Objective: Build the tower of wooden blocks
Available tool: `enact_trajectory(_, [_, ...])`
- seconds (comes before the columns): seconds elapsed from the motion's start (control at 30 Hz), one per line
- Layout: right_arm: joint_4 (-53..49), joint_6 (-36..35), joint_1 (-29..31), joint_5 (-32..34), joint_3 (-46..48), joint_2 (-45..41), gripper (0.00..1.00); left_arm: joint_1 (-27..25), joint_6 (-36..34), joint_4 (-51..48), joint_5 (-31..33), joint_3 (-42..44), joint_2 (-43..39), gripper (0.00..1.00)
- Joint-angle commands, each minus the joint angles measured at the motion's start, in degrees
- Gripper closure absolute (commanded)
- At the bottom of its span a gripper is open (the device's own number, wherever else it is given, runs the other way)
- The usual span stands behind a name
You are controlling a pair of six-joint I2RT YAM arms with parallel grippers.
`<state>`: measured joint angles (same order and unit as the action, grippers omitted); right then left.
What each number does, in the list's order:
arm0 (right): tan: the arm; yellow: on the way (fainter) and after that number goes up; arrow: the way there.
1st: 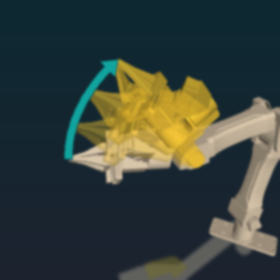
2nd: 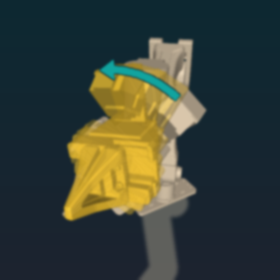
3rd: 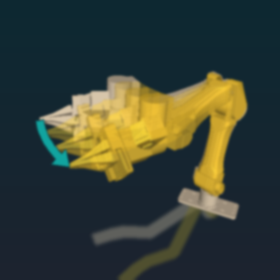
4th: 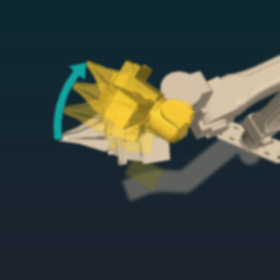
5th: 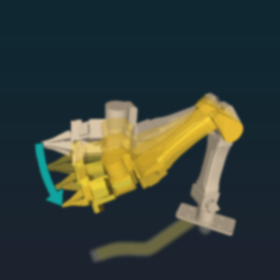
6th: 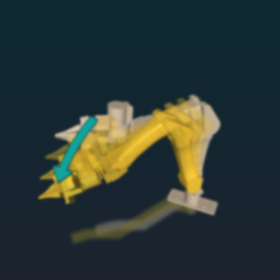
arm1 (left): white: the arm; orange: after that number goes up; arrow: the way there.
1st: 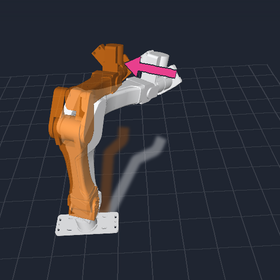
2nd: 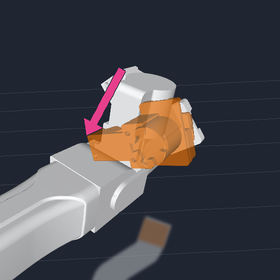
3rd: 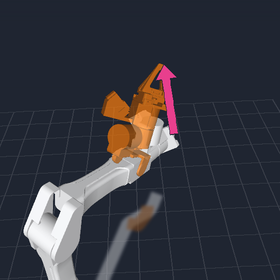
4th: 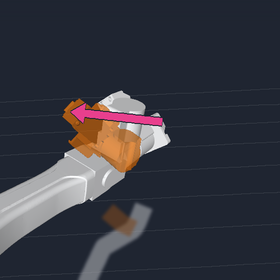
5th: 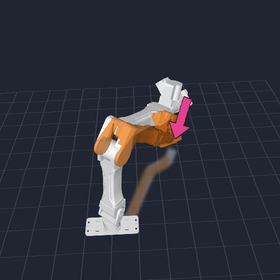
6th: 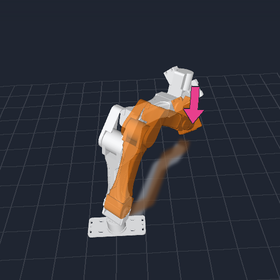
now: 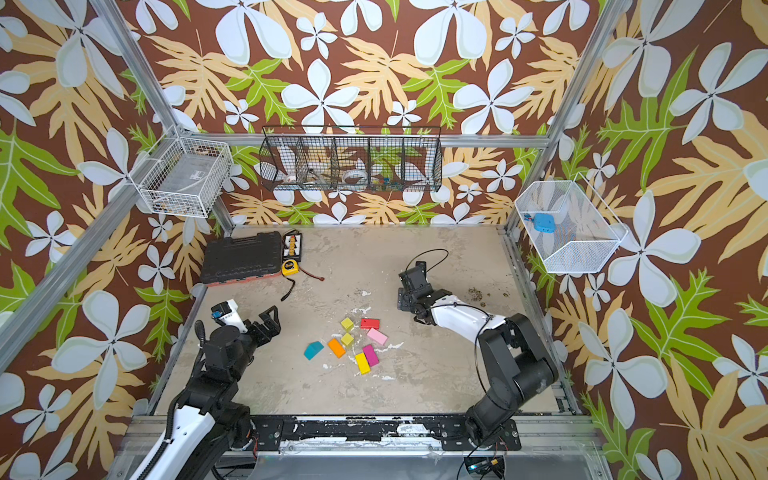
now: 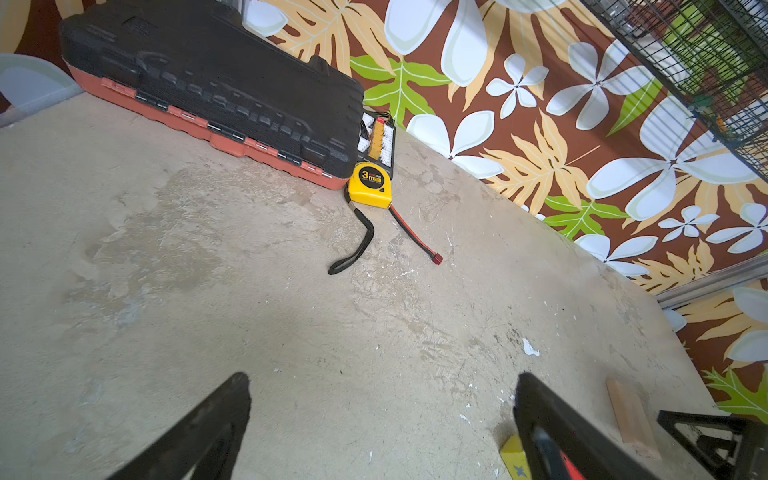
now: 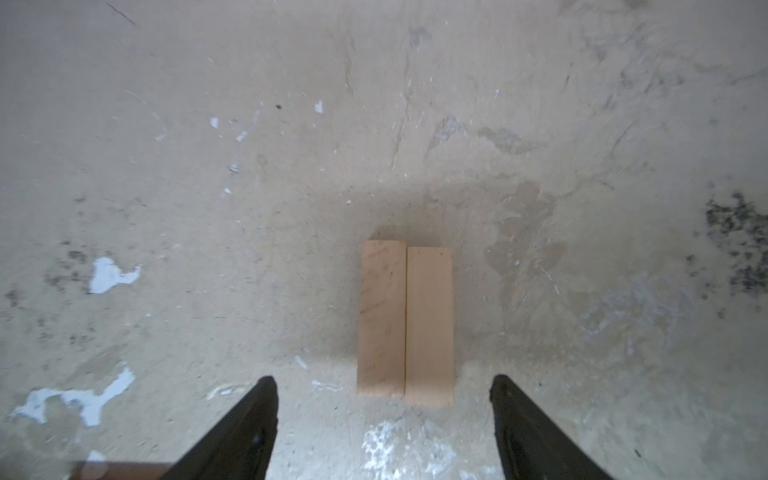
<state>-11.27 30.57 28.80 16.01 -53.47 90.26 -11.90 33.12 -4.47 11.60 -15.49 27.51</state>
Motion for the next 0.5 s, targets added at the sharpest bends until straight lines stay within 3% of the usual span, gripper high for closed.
enact_trajectory(0.0, [-3.33, 1.74, 2.2, 3.2, 1.35, -4.16, 0.17, 0.02, 0.45, 0.58, 0.53, -0.1, 0.42, 0.0])
enact_trajectory(0.3, [1.62, 6.07, 7.06, 0.1, 12.13, -18.2, 0.13, -0.03, 1.59, -0.26, 3.58, -1.13, 3.16, 0.0])
enact_trajectory(0.47, [2.34, 8.85, 7.11, -0.91, 17.36, -24.05, 0.11, -0.04, 0.67, 1.31, 0.79, -0.87, 3.86, 0.0])
